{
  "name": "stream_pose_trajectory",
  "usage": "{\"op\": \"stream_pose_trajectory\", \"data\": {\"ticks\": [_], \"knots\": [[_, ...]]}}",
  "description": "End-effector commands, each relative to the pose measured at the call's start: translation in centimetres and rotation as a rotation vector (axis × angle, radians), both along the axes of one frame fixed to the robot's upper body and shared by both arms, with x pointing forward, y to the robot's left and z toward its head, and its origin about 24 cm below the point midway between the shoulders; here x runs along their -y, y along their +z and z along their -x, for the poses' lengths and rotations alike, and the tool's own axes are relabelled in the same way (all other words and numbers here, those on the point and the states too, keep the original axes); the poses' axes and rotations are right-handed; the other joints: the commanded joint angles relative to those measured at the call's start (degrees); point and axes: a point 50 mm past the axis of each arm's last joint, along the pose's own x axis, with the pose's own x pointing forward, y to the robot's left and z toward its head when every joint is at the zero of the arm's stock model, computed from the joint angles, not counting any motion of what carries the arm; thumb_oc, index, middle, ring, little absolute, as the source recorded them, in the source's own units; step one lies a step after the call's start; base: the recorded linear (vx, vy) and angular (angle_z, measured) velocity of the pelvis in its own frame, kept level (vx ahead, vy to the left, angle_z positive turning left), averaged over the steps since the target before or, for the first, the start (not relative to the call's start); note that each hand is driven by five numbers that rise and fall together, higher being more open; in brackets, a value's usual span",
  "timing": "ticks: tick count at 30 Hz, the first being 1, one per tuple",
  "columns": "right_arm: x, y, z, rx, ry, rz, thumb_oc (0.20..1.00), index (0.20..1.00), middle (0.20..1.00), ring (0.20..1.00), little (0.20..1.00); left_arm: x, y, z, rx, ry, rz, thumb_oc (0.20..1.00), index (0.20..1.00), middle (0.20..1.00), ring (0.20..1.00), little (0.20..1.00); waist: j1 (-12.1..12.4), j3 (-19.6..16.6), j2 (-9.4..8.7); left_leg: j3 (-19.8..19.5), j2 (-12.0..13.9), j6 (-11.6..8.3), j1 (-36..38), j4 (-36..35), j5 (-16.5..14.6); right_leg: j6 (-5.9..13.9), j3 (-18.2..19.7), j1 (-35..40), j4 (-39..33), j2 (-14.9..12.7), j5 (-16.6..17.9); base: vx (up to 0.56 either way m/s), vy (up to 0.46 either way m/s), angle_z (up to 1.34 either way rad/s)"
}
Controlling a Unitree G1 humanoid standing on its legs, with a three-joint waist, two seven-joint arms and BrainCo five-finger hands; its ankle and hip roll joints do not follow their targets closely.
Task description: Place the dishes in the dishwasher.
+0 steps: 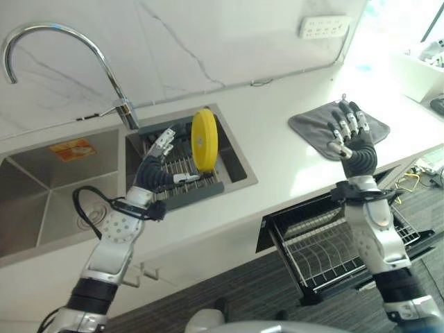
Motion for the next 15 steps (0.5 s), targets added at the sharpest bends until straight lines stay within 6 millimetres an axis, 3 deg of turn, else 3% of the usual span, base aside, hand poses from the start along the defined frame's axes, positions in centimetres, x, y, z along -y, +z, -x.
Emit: {"op": "stream_pose_trajectory", "data": {"ticks": [1,6,15], "knots": [[-0.7,1.9,0.0,0.088,0.054,0.031,1.000,1.000,1.000,1.000,1.000,-0.1,2.2,0.0,0.107,-0.008,-0.042,1.000,1.000,1.000,1.000,1.000,0.54,-2.85,-0.44,-0.59,0.69,-0.65,0.60,-0.56,-0.78,2.49,2.99,0.62,1.26,-3.36,-0.70,0.07,-0.014,0.02],[-3.2,1.5,-0.8,0.031,0.157,0.121,1.000,1.000,1.000,1.000,1.000,0.3,2.6,-0.4,0.112,-0.038,-0.051,1.000,1.000,1.000,1.000,1.000,1.67,-3.69,-0.65,-1.53,0.96,-1.24,0.07,-0.94,-0.51,3.37,-0.67,1.31,0.36,-4.74,0.09,0.05,-0.013,0.16],[-6.9,0.9,-3.1,-0.068,0.228,0.074,1.000,1.000,1.000,1.000,1.000,0.5,3.2,0.0,0.118,-0.082,-0.054,1.000,1.000,1.000,1.000,1.000,5.58,-3.82,-0.92,-2.36,0.59,-1.00,1.04,-0.92,-0.64,3.98,-3.25,2.20,0.42,-6.18,0.63,0.08,0.025,0.12]]}}
